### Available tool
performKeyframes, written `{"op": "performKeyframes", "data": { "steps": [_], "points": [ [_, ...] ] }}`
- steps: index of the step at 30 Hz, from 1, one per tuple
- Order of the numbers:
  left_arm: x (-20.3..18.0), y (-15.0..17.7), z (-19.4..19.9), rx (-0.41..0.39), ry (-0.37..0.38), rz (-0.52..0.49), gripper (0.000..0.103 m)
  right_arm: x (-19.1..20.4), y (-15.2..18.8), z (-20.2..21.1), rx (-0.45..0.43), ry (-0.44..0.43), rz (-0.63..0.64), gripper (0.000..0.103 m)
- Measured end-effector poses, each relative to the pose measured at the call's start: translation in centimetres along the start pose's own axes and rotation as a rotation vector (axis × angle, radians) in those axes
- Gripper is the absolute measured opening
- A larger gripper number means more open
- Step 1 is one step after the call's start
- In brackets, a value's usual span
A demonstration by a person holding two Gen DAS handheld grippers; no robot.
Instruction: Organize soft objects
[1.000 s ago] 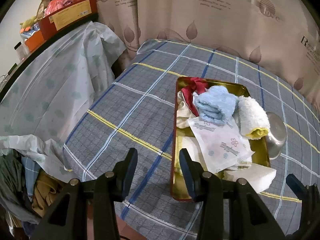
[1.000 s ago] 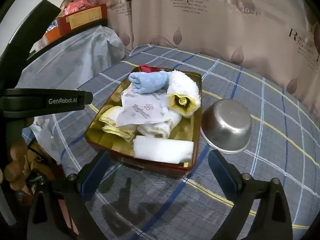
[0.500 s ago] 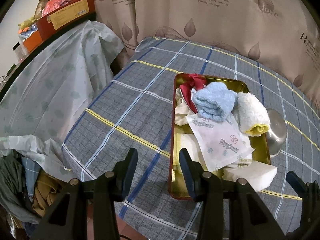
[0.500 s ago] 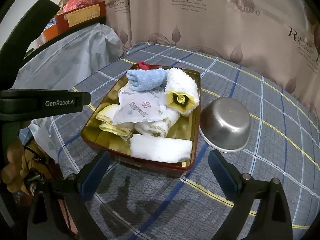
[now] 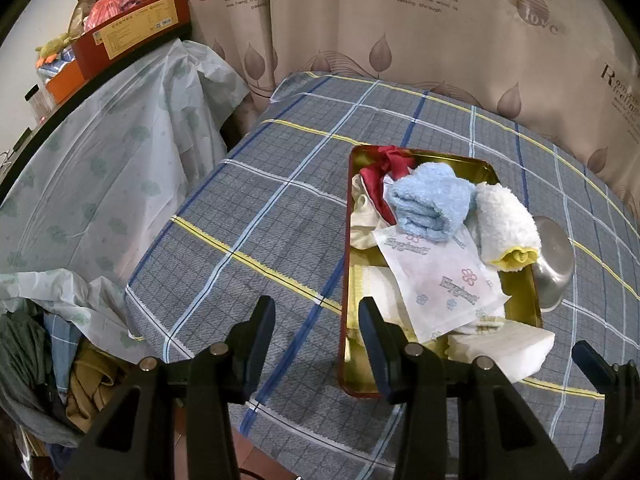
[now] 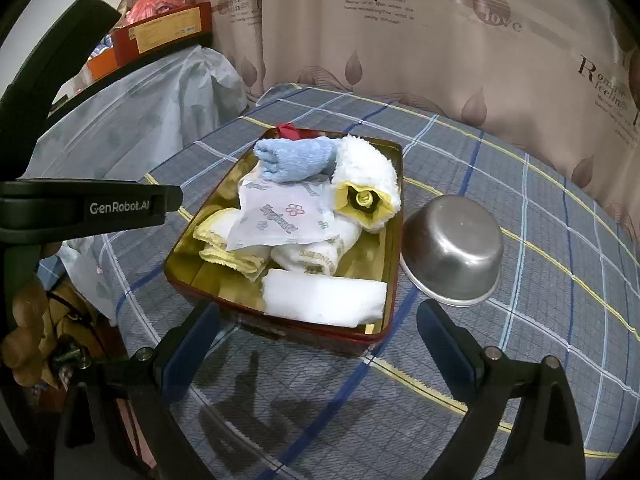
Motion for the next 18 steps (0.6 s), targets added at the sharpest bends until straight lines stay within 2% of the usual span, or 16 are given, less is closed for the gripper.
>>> {"op": "performKeyframes", "data": {
  "steps": [18],
  "points": [
    [-0.02,0.1,0.1,0.0,0.002,-0.005,0.044,-0.01,-0.06,0.28,-0.003,0.016,0.012,0.098]
  ]
}}
Point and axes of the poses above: each gripper's, at about its wrist camera, not at the fingertips, and z roughly against the way its jaws point, x to its left, y to its underside, the point moved 6 cm from there along -z, roughly the way its jaws point, and after that the axes turned 10 degrees about z, right-handed, at the moved point
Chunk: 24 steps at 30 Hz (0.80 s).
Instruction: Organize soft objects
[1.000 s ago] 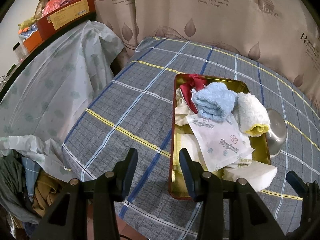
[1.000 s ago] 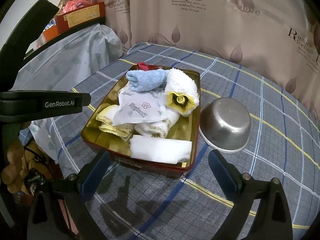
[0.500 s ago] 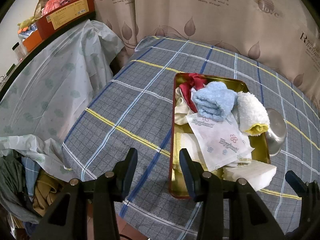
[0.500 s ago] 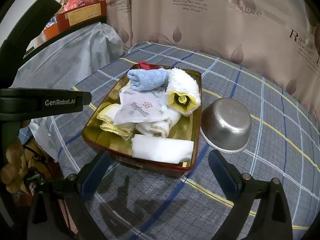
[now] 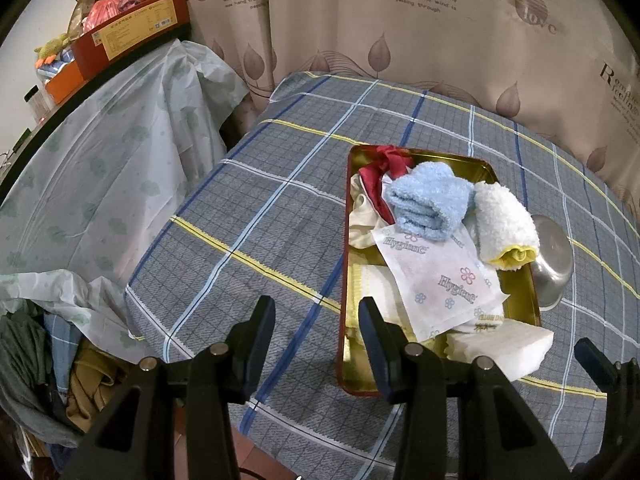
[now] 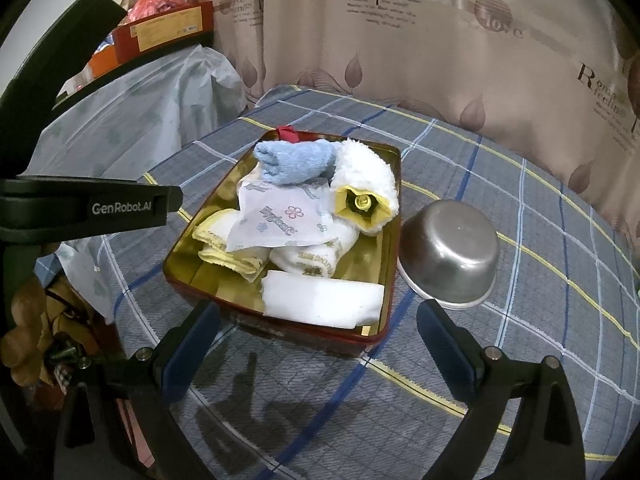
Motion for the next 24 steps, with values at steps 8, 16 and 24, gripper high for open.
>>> {"op": "performKeyframes", "data": {
  "steps": [8,16,24],
  "points": [
    [0.04,0.04,-0.12,0.004,-0.007,0.003,0.044,0.07,0.22,-0.19,0.008,-0.003,-0.002,0.098],
    [-0.16,0.13,-0.17,0.009,-0.007,-0.005,0.044,0.1,0.32,-0.45,0.019,-0.001,-0.01,0.098],
    [0.2,0.22,-0.21,0.01,-0.011,0.003,0.044,0.01,0.57,-0.78,0.03,-0.007,-0.021,0.098]
  ]
}}
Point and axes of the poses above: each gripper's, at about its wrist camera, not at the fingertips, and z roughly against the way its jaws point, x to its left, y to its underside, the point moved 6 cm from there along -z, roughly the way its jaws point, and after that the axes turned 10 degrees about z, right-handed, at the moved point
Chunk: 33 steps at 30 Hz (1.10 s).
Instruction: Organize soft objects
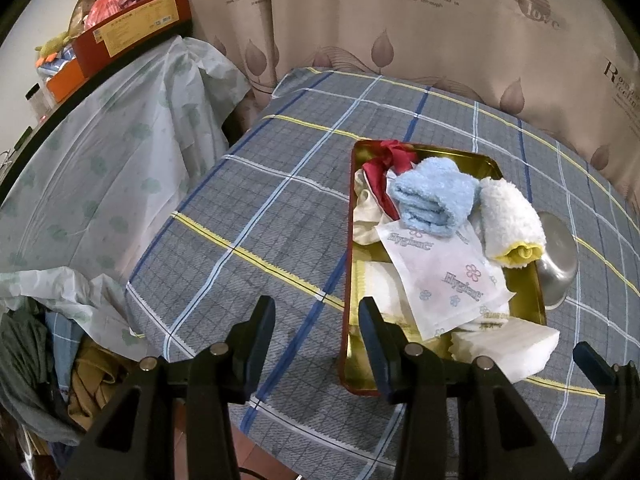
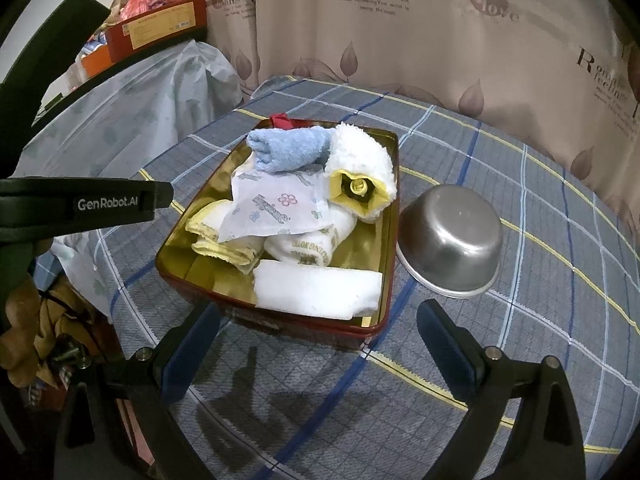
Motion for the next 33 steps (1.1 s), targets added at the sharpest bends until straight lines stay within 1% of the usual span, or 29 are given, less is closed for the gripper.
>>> {"op": "performKeyframes", "data": {
  "steps": [33],
  "points": [
    [-0.09,0.26,-0.31,0.01,-0.005,-0.02,0.044,-0.41,0.14,-0.43,0.02,0.002,-0.014,0.098]
  ]
}}
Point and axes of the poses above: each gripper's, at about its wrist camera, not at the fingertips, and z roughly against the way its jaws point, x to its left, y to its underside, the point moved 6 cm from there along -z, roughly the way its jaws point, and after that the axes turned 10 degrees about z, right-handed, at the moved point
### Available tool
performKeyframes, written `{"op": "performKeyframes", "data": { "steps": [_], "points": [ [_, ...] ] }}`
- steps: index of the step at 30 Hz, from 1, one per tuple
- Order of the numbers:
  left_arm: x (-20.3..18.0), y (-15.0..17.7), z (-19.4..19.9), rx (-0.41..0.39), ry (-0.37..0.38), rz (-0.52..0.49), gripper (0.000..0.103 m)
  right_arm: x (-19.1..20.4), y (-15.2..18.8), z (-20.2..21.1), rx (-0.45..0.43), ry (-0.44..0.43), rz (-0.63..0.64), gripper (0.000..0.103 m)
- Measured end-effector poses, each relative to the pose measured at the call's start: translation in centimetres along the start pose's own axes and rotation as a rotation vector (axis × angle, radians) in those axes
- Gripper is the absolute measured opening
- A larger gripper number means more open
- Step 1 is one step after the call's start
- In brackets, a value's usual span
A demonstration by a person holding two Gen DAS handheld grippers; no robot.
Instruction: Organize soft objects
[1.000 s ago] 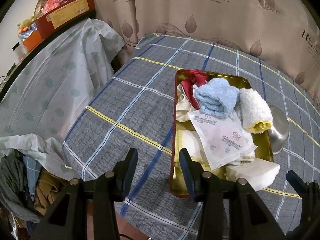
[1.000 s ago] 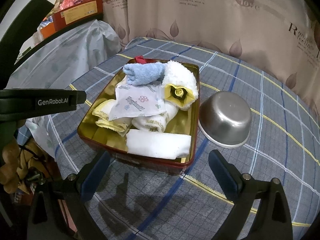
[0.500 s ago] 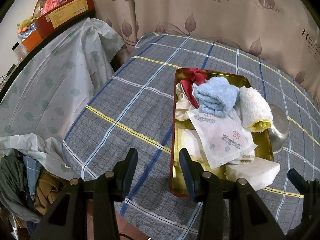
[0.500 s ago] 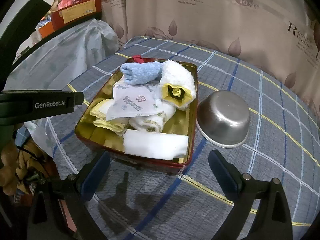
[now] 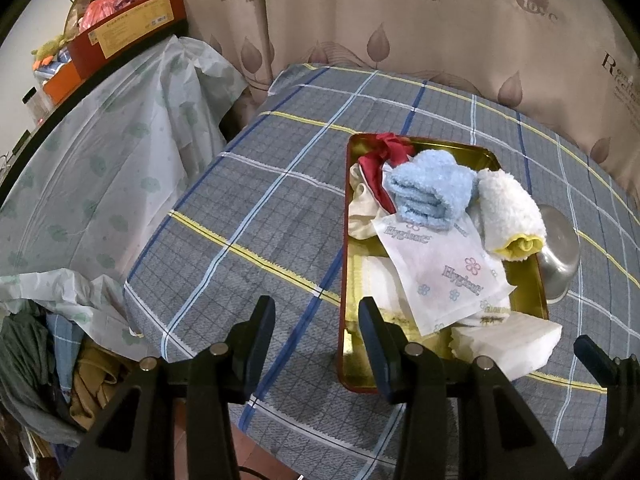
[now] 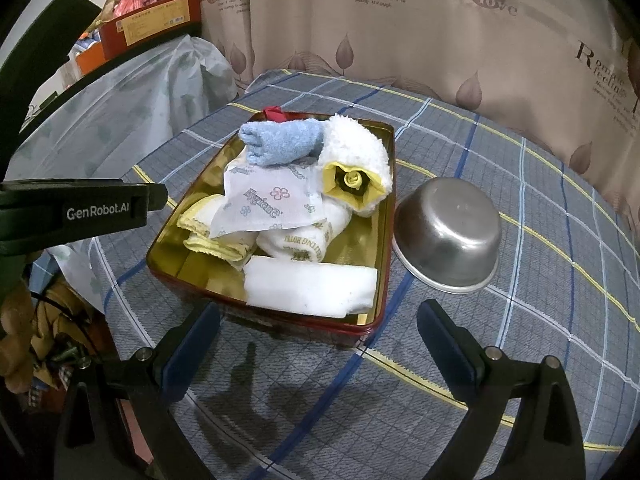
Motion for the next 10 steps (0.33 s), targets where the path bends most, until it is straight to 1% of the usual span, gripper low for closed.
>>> {"op": "performKeyframes", "data": {
  "steps": [10],
  "points": [
    [0.07,-0.07,-0.01,-0.002,-0.001,0.006,0.044,0.15,-0.06,-0.08,-0.003,0.005,0.01,0.098]
  ]
}}
Point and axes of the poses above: each gripper's, at about its wrist camera, not at the fingertips, and z roughly against the way its jaws point, x to its left, y to its underside, the point moved 6 cm from there along -z, roughly the way its jaws point, and after that the axes turned 10 degrees about z, right-handed, at the moved point
